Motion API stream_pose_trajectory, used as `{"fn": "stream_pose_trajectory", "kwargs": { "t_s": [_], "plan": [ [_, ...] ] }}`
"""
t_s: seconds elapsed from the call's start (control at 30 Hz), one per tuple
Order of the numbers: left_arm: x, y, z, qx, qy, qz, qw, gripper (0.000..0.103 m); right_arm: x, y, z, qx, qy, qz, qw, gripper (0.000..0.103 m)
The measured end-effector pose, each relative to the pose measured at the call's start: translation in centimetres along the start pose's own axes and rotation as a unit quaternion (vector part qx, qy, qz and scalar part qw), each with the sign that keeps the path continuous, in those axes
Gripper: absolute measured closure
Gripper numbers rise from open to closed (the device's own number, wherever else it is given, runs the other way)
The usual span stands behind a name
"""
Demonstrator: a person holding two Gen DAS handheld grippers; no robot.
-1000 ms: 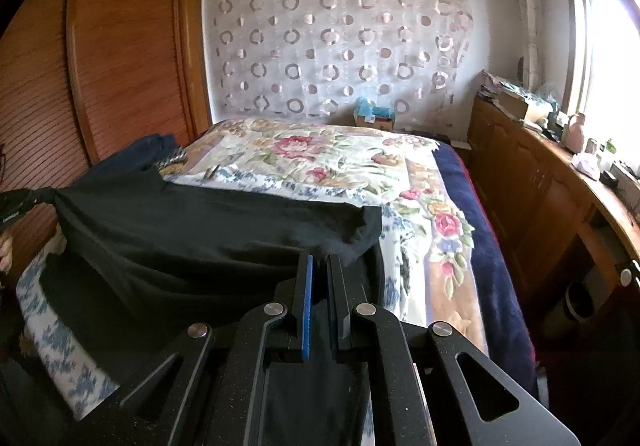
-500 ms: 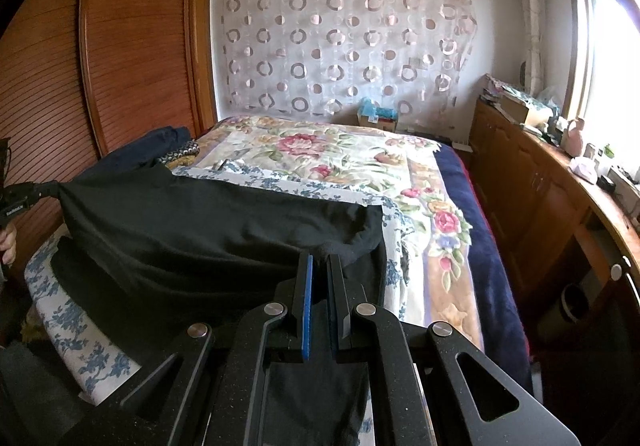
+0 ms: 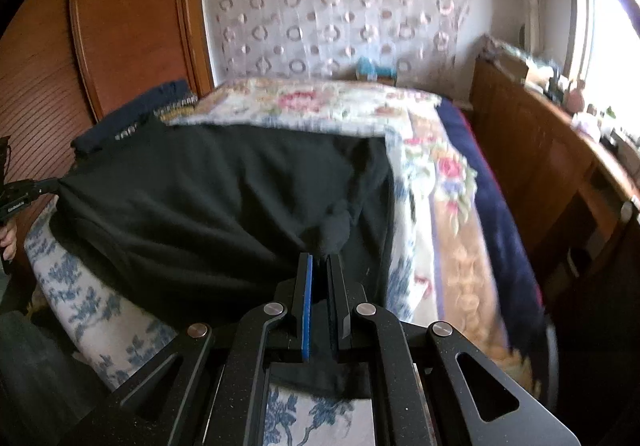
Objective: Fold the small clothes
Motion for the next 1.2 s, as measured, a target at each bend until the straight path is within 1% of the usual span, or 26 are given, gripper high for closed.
{"fn": "stream_pose_trajectory", "kwargs": {
  "t_s": [0.1,0.17,0.23,0.27,0.3,0.33,0.37,0.4,0.43,0.47,0.53,0.57,0.6,0.67,0.8,0.9,1.0,1.17,1.2],
  "plan": [
    [0.5,0.4,0.0,-0.010,-0.004,0.004,0.9999,0.099,1.6,0.2,0.7,-0.010,0.009,0.022,1.000,0.097],
    [0.7,0.5,-0.1,-0.015,-0.003,0.006,0.9999,0.099,2.1,-0.1,1.3,-0.024,0.026,0.019,0.999,0.097],
    [0.6,0.7,0.1,-0.020,0.000,0.003,0.9998,0.099,2.1,-1.0,1.6,-0.023,0.023,0.014,0.999,0.096],
    [0.5,0.7,0.0,-0.021,0.002,0.002,0.9998,0.097,1.9,-1.3,1.7,-0.022,0.028,0.009,0.999,0.091],
    [0.5,0.7,0.0,-0.020,0.003,0.003,0.9998,0.095,1.8,-1.9,1.6,-0.020,0.037,0.003,0.999,0.088],
    [0.4,0.8,0.1,-0.019,0.003,0.003,0.9998,0.089,1.5,-2.3,1.6,-0.018,0.044,-0.005,0.999,0.082],
    [0.3,0.8,0.0,-0.018,0.003,0.003,0.9998,0.081,1.4,-2.8,1.5,-0.016,0.047,-0.012,0.999,0.073],
    [0.2,0.8,0.0,-0.016,0.004,0.001,0.9999,0.075,1.2,-3.1,1.5,-0.013,0.051,-0.017,0.998,0.066],
    [0.1,0.7,0.0,-0.016,0.007,-0.002,0.9998,0.064,1.1,-3.4,1.5,-0.011,0.053,-0.021,0.998,0.056],
    [0.0,0.5,0.1,-0.017,0.009,-0.004,0.9998,0.059,1.1,-3.8,1.7,-0.010,0.051,-0.025,0.998,0.054],
    [0.0,0.4,0.3,-0.021,0.010,-0.003,0.9997,0.054,1.5,-4.0,2.3,-0.014,0.045,-0.025,0.999,0.053],
    [0.1,0.4,0.4,-0.022,0.010,-0.001,0.9997,0.047,1.9,-4.0,2.8,-0.015,0.042,-0.025,0.999,0.052],
    [0.2,0.4,0.5,-0.022,0.008,-0.001,0.9997,0.045,2.3,-4.0,3.4,-0.018,0.036,-0.023,0.999,0.052],
    [0.5,0.4,0.8,-0.025,0.003,0.004,0.9997,0.035,3.2,-3.4,4.2,-0.026,0.025,-0.018,0.999,0.052],
    [0.9,0.8,1.6,-0.033,-0.002,0.015,0.9993,0.029,5.1,-2.2,6.8,-0.041,0.000,-0.003,0.999,0.052],
    [1.0,1.1,2.2,-0.043,-0.013,0.015,0.9989,0.028,7.3,-2.3,7.6,-0.049,-0.015,0.005,0.999,0.052],
    [0.9,1.5,2.9,-0.047,-0.026,0.016,0.9984,0.028,8.3,-2.2,8.8,-0.059,-0.025,0.011,0.998,0.052],
    [0.2,1.8,4.2,-0.062,-0.028,0.009,0.9977,0.028,9.2,-1.4,9.8,-0.068,-0.030,0.022,0.997,0.052],
    [0.1,1.8,4.3,-0.063,-0.027,0.009,0.9976,0.028,8.9,-1.3,9.8,-0.069,-0.027,0.019,0.997,0.052]
  ]
}}
Point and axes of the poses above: each gripper's, at about its wrist camera, not at the fingertips, and x roughly the way its jaws point, z to its left, y to its underside, the point moved 5 cm from there along x, roughly the way its jaws point, and after that the axes turned 13 degrees about y, right-handed, at the moved point
